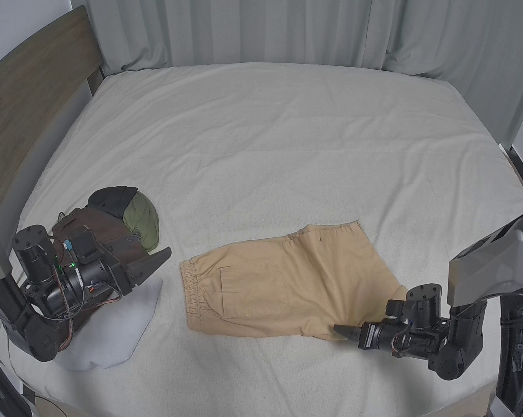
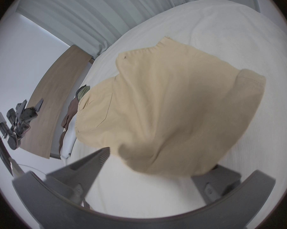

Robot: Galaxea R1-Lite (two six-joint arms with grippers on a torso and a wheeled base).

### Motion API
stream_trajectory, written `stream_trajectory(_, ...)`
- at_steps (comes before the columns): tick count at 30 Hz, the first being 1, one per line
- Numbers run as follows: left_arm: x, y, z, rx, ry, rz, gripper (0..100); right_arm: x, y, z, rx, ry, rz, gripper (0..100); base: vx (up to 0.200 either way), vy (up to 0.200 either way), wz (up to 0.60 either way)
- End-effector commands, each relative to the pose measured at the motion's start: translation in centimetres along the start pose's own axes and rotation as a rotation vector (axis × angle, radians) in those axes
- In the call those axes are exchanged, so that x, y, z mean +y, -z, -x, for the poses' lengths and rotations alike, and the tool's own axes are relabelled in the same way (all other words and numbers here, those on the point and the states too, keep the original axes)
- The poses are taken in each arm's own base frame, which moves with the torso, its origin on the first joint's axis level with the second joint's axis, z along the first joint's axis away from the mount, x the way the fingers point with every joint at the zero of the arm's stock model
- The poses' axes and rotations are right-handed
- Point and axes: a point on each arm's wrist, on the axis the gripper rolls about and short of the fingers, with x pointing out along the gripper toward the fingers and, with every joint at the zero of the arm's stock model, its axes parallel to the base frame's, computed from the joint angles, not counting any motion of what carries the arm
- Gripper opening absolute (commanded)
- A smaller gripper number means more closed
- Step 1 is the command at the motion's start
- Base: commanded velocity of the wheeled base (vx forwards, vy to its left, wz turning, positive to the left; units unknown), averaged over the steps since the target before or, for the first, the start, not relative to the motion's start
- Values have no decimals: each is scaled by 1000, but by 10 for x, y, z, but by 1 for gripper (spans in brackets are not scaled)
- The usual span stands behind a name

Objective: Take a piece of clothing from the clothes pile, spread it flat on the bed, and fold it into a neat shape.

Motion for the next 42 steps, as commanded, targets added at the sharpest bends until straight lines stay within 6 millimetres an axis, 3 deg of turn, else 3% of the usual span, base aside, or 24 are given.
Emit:
stream_trajectory(1,-1,-2,0,-8,7,19,100,9,16,13,48,-28,29,100,0,0,0)
stream_trajectory(4,-3,-5,-1,-16,18,31,100,14,25,23,89,-44,40,100,0,0,0)
stream_trajectory(14,-12,-17,3,-55,47,61,100,39,21,53,109,-203,99,100,0,0,0)
stream_trajectory(23,-17,-15,3,-43,79,67,100,60,-13,56,-70,-302,138,100,0,0,0)
stream_trajectory(31,-18,-15,3,-38,100,67,100,81,-55,60,-273,-391,174,100,0,0,0)
stream_trajectory(42,-21,-13,3,-24,125,71,100,80,-95,77,-455,-399,182,100,0,0,0)
